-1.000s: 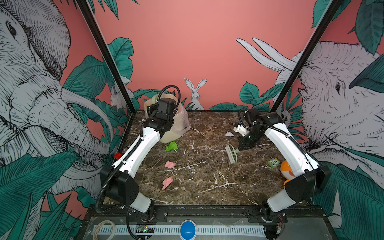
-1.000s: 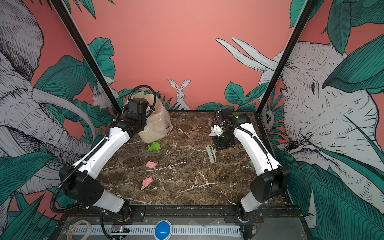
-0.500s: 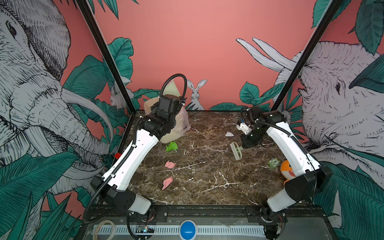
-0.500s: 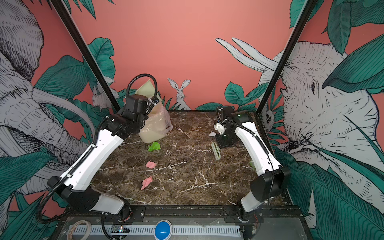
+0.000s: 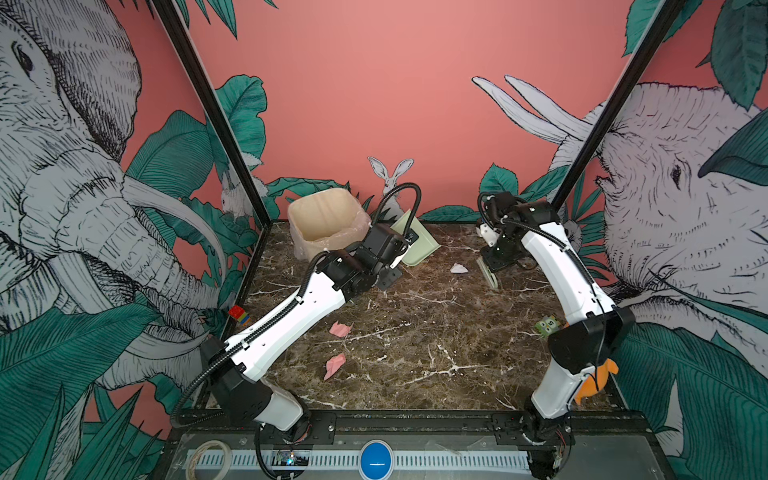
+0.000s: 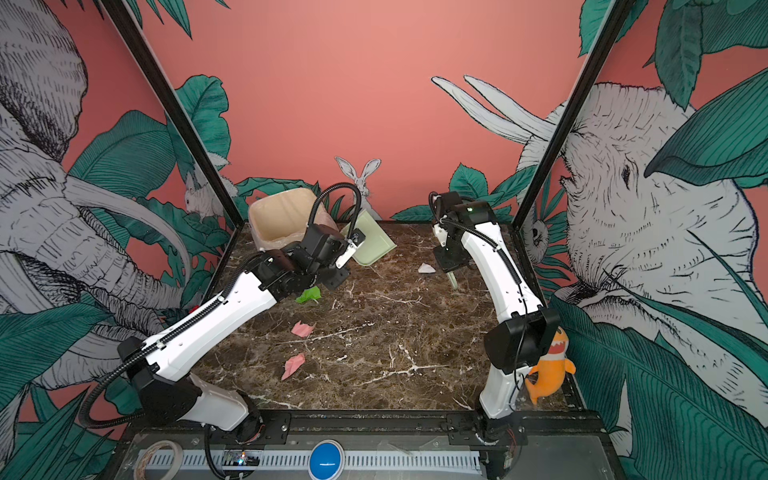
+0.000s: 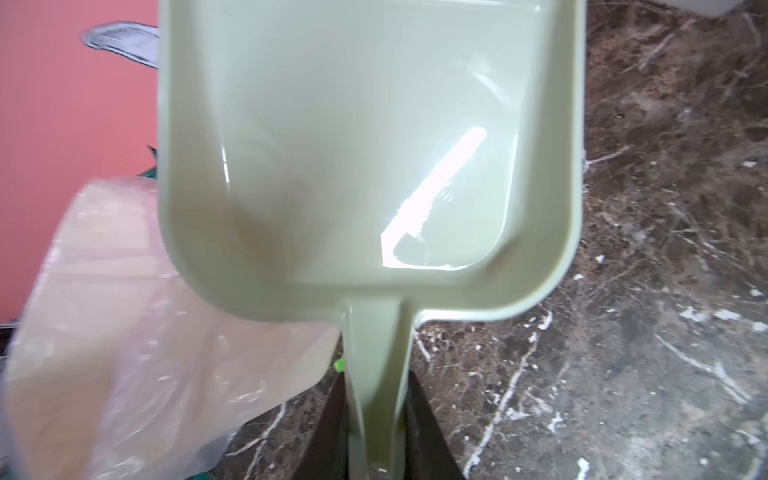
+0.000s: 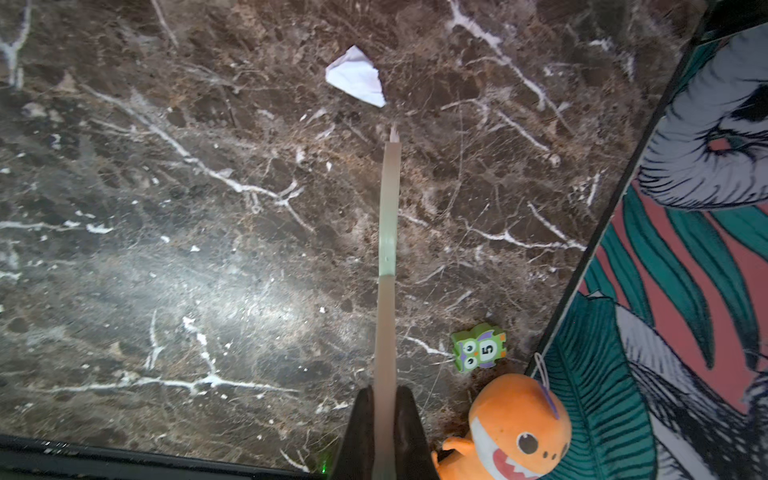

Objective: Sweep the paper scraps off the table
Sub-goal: 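Lower the empty dustpan to the table with the left gripper, then place the dustpan by the white scrap with the left while the right brush follows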

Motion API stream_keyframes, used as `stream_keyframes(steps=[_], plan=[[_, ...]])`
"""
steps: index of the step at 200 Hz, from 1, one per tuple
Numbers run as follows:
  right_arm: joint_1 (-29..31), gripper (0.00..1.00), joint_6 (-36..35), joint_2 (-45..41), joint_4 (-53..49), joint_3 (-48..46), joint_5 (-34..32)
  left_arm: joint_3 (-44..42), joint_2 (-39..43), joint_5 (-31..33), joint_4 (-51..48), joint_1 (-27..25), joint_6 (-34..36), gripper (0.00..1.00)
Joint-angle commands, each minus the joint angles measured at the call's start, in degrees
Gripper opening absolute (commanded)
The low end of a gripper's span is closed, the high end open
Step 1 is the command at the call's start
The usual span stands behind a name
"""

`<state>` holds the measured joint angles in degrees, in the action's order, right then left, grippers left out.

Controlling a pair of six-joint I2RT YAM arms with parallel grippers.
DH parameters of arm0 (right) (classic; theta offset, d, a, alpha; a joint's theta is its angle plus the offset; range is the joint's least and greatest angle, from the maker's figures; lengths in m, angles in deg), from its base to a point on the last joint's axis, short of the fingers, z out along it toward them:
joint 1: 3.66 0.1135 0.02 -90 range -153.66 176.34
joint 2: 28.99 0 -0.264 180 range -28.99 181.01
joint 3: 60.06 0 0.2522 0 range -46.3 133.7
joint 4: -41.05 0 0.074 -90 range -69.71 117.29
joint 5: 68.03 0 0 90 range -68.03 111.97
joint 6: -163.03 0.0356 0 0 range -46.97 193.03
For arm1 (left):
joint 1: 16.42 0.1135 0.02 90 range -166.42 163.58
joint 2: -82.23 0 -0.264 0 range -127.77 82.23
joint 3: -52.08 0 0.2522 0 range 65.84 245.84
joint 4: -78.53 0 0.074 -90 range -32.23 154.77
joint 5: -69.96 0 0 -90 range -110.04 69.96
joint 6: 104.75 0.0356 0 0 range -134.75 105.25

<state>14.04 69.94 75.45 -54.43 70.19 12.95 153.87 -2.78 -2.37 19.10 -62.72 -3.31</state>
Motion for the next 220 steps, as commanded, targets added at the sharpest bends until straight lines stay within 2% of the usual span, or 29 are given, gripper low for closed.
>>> stream_keyframes(steps=[1, 36, 93, 147, 220], plan=[[-0.3, 0.00, -3.0, 3.0, 2.2, 2.8, -6.0, -2.9, 0.1, -6.1, 1.6, -0.6, -5.9, 0.16], [-0.6, 0.00, -6.1, 8.0, 7.7, 4.6, -10.7, -8.7, -0.1, -8.6, 2.9, -0.6, -7.8, 0.16], [-0.5, 0.00, -9.6, 13.7, 17.5, 3.8, -11.7, -16.1, 0.3, -10.5, 4.8, -0.6, -9.6, 0.15], [1.5, 0.00, -15.5, 18.8, 17.0, 6.0, -12.4, -19.7, 0.4, -12.8, 5.3, -0.7, -10.5, 0.15], [7.4, 0.00, -18.9, 21.2, 16.4, 3.5, -12.8, -25.4, 1.8, -13.9, 3.8, -0.6, -10.9, 0.14]])
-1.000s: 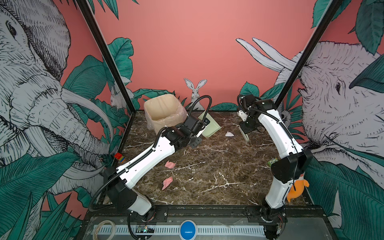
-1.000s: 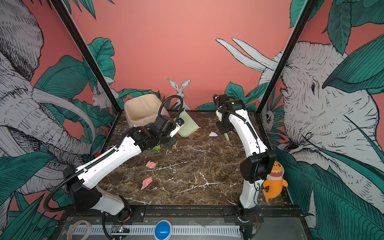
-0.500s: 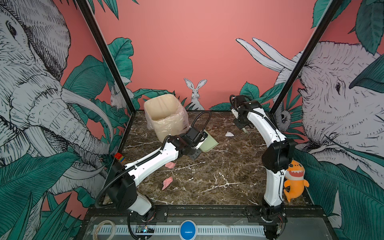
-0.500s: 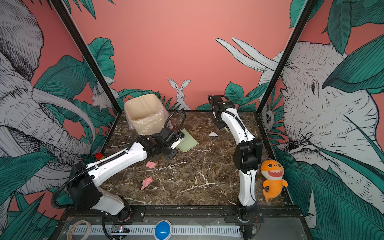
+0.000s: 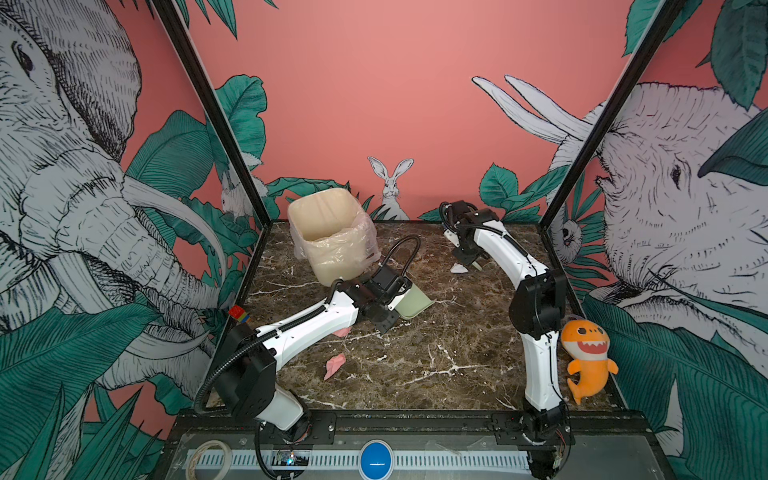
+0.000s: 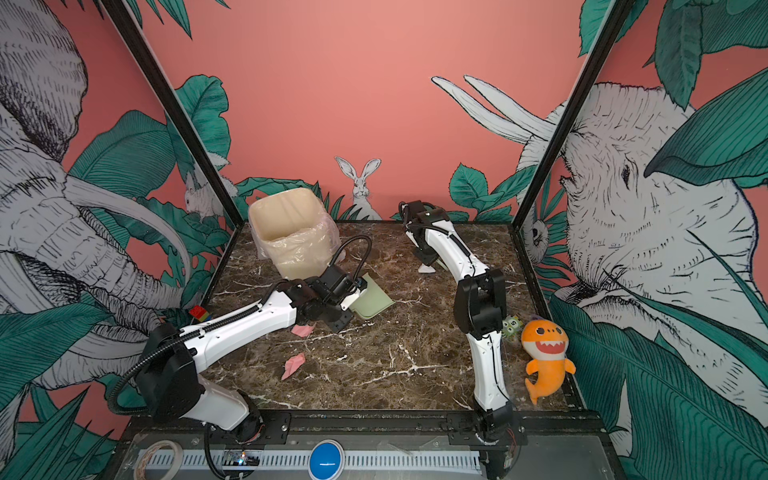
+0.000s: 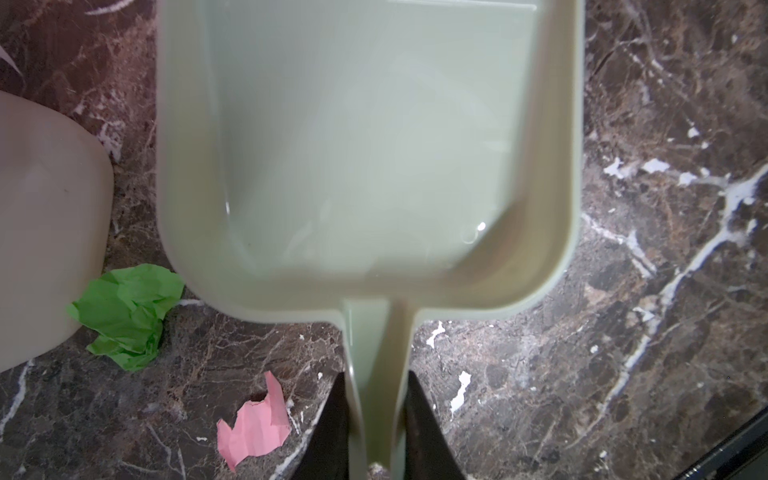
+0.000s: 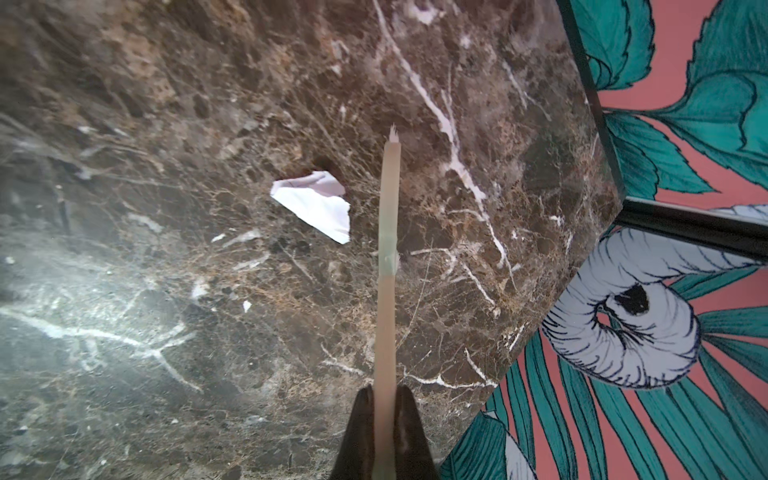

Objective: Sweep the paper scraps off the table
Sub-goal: 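Place the dustpan by the white scrap with the left while the right brush follows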

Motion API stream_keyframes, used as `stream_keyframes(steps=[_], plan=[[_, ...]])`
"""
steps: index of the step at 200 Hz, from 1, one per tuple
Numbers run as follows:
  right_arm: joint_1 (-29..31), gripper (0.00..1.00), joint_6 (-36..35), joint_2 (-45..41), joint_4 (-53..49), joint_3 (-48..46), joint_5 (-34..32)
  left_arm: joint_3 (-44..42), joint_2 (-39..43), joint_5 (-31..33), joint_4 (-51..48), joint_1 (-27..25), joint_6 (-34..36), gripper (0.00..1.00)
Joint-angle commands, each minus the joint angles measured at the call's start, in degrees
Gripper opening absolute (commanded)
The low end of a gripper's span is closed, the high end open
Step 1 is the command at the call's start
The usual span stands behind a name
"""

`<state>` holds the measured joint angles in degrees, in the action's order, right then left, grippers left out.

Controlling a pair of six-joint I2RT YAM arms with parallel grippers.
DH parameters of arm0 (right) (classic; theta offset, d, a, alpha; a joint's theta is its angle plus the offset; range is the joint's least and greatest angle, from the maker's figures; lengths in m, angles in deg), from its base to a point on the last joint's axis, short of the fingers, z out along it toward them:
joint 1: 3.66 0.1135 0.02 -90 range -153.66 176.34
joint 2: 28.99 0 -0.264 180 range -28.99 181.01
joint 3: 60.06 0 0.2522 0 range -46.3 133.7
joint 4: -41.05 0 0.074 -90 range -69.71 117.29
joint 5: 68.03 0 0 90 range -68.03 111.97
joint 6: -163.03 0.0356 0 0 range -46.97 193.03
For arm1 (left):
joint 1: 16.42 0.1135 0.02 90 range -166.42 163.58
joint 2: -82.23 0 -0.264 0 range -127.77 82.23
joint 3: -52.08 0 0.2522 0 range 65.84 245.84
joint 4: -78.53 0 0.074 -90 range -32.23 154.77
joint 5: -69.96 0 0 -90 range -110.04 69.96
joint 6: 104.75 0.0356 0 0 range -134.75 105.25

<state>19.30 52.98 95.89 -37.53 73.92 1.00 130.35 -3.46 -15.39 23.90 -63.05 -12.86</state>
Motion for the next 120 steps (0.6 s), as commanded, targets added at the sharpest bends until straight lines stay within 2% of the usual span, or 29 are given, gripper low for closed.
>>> stream_keyframes(steps=[1, 48, 120], plan=[[2.2, 0.00, -1.9, 0.8, -0.6, -0.3, -0.8, -1.9, 2.5, -0.9, -1.1, -0.3, -1.4, 0.14], [6.8, 0.00, -0.9, -0.4, -4.0, -3.0, 0.5, -5.5, 4.8, -0.6, -1.9, -0.3, -2.5, 0.14], [14.4, 0.00, 5.2, -8.9, -7.2, -11.7, 6.2, -9.6, 7.4, -0.4, -3.0, -0.4, -4.2, 0.14]])
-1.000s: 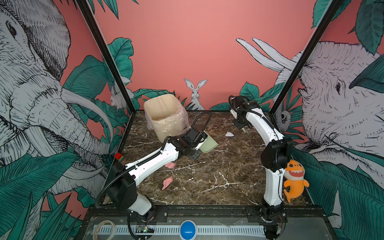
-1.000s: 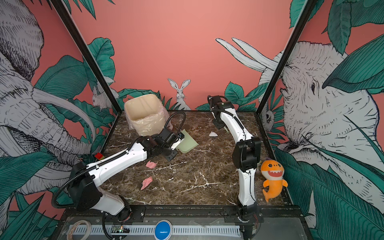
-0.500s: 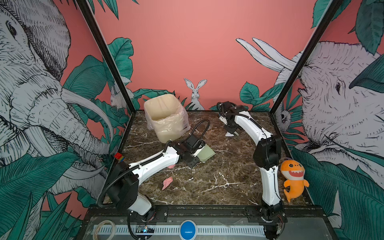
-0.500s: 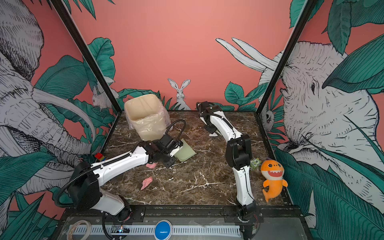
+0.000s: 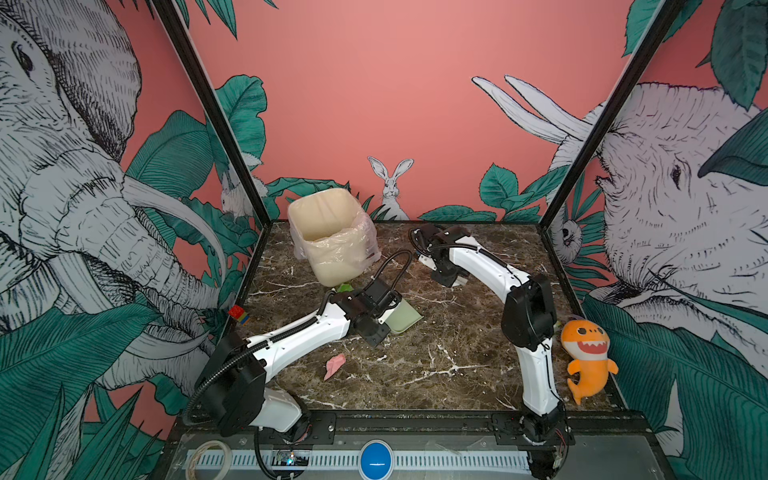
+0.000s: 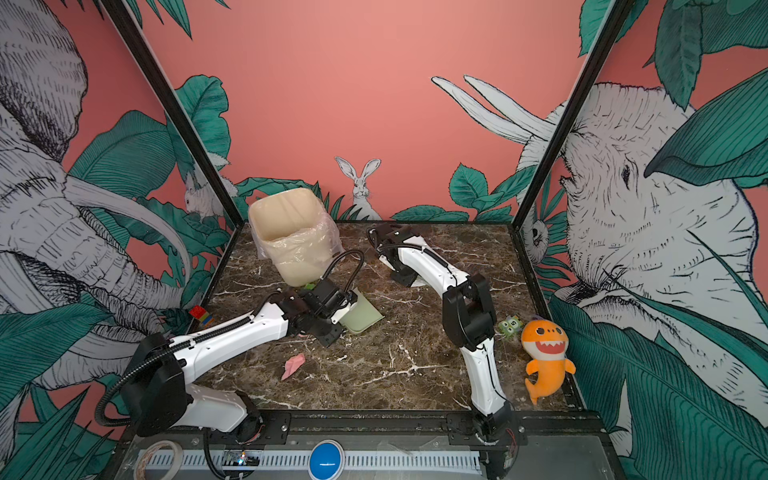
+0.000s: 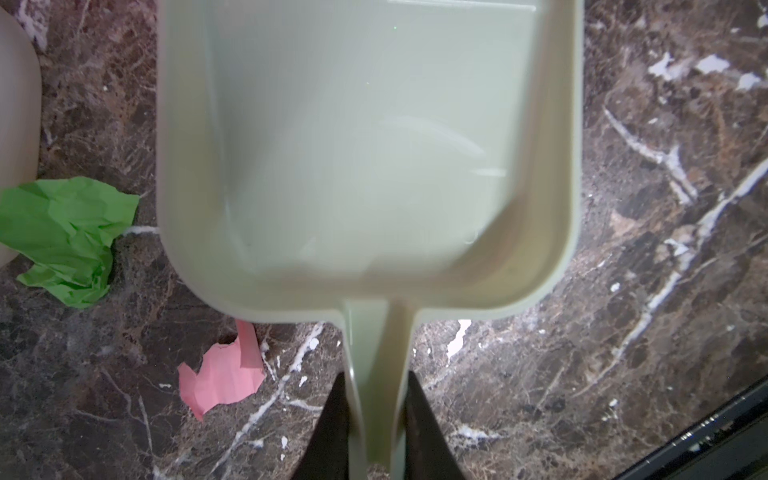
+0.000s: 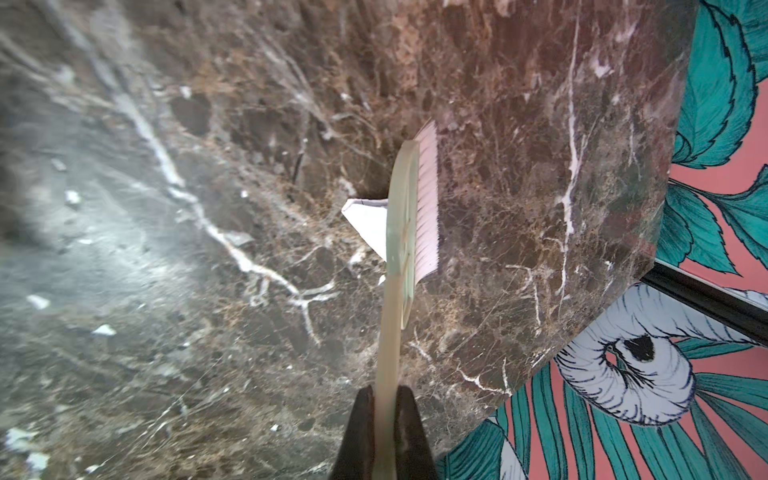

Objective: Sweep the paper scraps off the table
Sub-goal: 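Place the dustpan by the white scrap with the left while the right brush follows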

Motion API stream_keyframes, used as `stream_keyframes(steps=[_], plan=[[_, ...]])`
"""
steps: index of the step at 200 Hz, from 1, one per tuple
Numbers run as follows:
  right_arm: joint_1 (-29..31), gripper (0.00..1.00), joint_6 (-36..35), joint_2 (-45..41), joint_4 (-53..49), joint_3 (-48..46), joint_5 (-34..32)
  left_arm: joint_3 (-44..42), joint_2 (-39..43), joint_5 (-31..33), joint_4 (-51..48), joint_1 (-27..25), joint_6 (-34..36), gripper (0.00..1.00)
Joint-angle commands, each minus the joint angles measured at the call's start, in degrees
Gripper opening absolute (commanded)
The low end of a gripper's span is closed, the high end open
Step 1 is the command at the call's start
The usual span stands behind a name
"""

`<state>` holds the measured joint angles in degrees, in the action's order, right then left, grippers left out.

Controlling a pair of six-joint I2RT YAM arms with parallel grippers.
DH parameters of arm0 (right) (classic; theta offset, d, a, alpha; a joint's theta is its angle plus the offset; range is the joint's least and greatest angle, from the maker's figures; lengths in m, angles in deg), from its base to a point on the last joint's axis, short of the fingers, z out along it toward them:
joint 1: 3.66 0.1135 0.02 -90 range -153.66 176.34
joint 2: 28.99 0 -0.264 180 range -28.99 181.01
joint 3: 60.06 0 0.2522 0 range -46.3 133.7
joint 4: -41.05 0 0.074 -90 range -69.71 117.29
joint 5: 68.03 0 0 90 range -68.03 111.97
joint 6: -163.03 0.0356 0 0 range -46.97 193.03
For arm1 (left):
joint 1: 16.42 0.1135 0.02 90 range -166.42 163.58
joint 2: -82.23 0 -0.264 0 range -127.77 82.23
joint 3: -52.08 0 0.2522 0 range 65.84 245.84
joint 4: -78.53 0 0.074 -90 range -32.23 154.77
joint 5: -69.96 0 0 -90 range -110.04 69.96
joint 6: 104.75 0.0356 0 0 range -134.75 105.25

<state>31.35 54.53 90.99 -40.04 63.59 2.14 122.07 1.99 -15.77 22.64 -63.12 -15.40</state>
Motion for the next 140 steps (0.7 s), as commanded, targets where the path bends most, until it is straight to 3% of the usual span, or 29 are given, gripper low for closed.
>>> stream_keyframes(steps=[1, 36, 68, 140], plan=[[2.4, 0.00, 3.8, -4.1, -4.8, -1.3, 5.1, -1.4, 1.9, -0.1, -1.8, -0.4, -1.7, 0.14], [5.3, 0.00, 7.8, -5.7, -9.2, -0.6, 8.9, -2.2, 2.5, -0.4, -1.8, -0.5, -2.4, 0.14], [5.9, 0.00, 9.6, -7.8, -11.8, -0.3, 8.2, -2.4, 1.4, -1.1, -1.3, -0.9, -2.2, 0.14], [-0.7, 0.00, 12.9, -8.9, -15.5, 2.0, 10.9, 0.8, -4.2, -5.1, 1.1, -2.1, 1.1, 0.14]])
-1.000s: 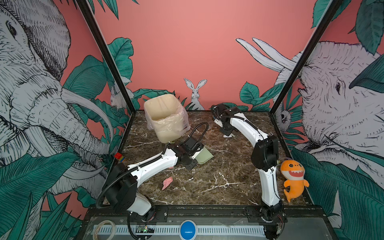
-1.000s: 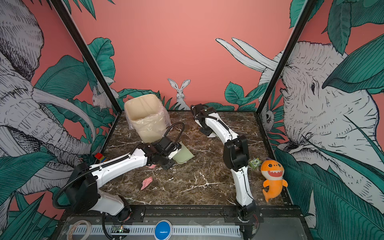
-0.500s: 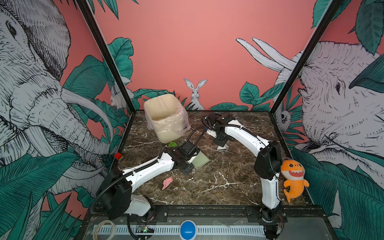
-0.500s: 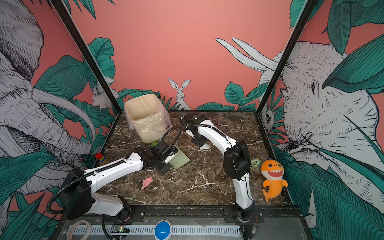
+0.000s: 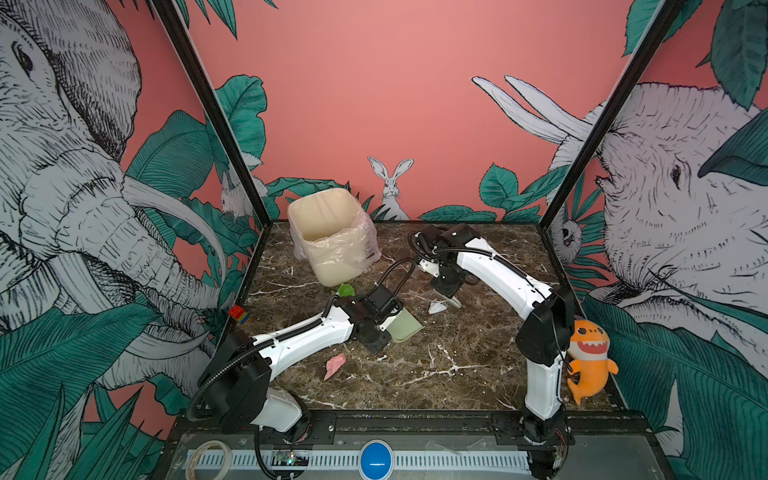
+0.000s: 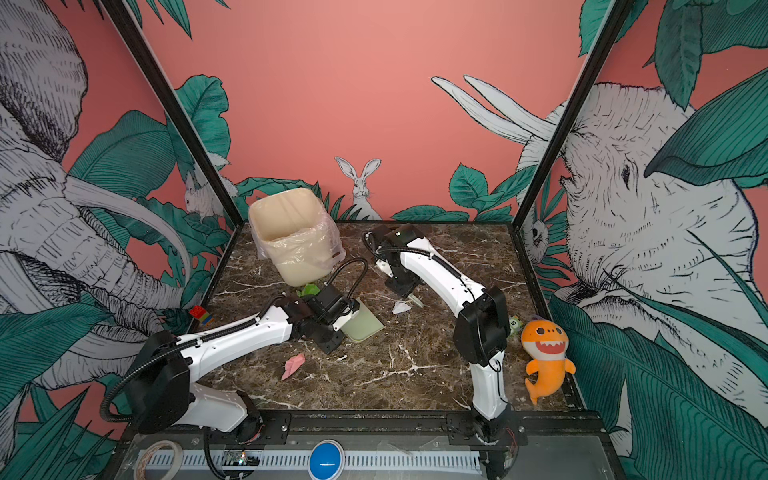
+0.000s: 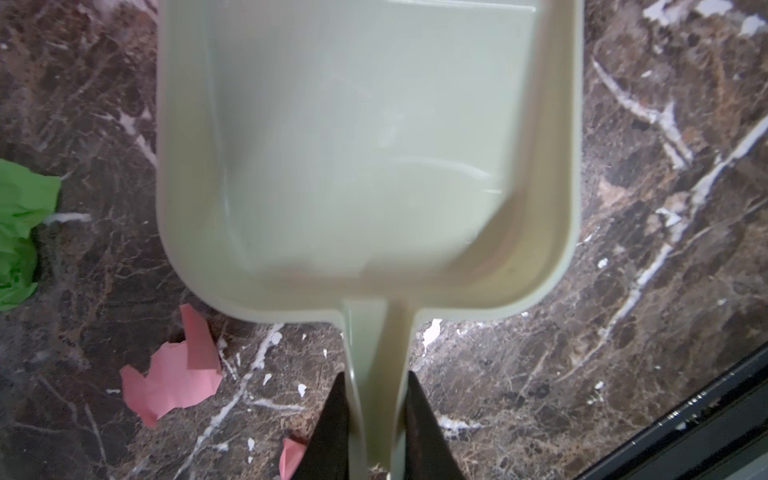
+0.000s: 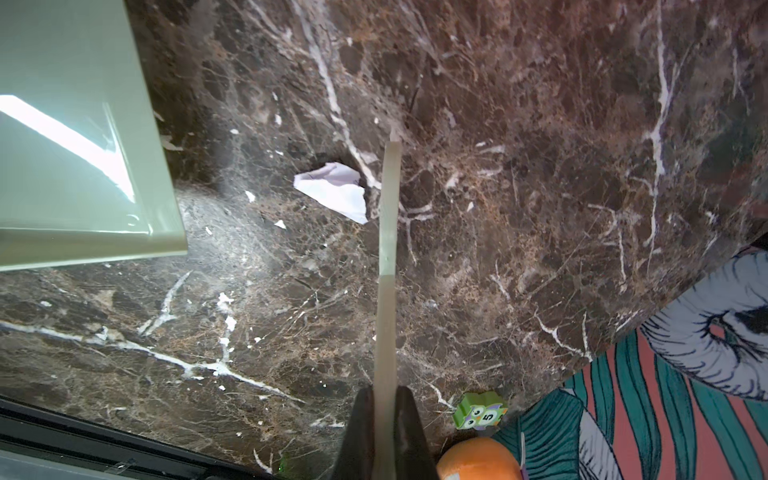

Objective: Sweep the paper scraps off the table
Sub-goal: 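Place the dustpan by the white scrap with the left while the right brush follows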

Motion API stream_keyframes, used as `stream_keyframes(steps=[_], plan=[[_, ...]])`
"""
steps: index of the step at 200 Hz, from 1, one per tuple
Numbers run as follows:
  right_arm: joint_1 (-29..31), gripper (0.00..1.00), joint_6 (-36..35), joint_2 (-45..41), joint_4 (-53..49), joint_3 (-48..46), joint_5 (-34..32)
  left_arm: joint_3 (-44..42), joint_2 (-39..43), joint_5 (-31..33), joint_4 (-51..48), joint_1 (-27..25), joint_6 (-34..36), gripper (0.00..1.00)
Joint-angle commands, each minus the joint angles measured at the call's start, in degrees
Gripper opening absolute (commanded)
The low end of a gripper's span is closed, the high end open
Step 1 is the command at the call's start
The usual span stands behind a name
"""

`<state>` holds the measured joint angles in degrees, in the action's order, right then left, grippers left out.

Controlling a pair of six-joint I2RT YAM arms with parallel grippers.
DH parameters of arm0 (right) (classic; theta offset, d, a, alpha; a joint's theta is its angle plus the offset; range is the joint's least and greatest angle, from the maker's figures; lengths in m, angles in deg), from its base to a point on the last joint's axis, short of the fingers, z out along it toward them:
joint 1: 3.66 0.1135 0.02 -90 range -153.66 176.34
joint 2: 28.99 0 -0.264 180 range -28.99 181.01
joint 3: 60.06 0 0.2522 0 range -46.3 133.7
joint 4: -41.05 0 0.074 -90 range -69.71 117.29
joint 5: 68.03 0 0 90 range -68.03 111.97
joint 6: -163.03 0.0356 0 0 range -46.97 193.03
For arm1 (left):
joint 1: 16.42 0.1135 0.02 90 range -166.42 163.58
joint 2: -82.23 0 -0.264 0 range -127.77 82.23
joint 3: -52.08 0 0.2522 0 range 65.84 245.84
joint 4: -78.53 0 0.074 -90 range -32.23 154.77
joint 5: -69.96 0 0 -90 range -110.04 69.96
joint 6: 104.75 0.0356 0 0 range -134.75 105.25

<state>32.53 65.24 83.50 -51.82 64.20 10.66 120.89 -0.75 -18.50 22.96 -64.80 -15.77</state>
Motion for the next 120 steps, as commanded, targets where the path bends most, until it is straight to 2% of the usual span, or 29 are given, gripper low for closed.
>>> stream_keyframes(steps=[1, 47, 88, 120], plan=[[-1.9, 0.00, 2.2, -1.3, -3.8, 1.4, 2.5, 2.0, -1.6, -2.5, 0.8, -0.5, 1.6, 0.14], [-2.9, 0.00, 3.8, 1.8, -5.7, 3.3, 4.9, 4.8, -4.9, -4.1, 1.9, -0.9, 3.7, 0.14], [-3.0, 0.00, 3.9, 4.8, -7.9, 7.6, 4.0, 7.2, -8.0, -6.8, 1.9, -0.9, 4.3, 0.14], [-3.1, 0.00, 3.8, 6.4, -9.1, 10.1, 3.4, 7.7, -9.1, -6.3, 2.1, -0.9, 4.5, 0.14]])
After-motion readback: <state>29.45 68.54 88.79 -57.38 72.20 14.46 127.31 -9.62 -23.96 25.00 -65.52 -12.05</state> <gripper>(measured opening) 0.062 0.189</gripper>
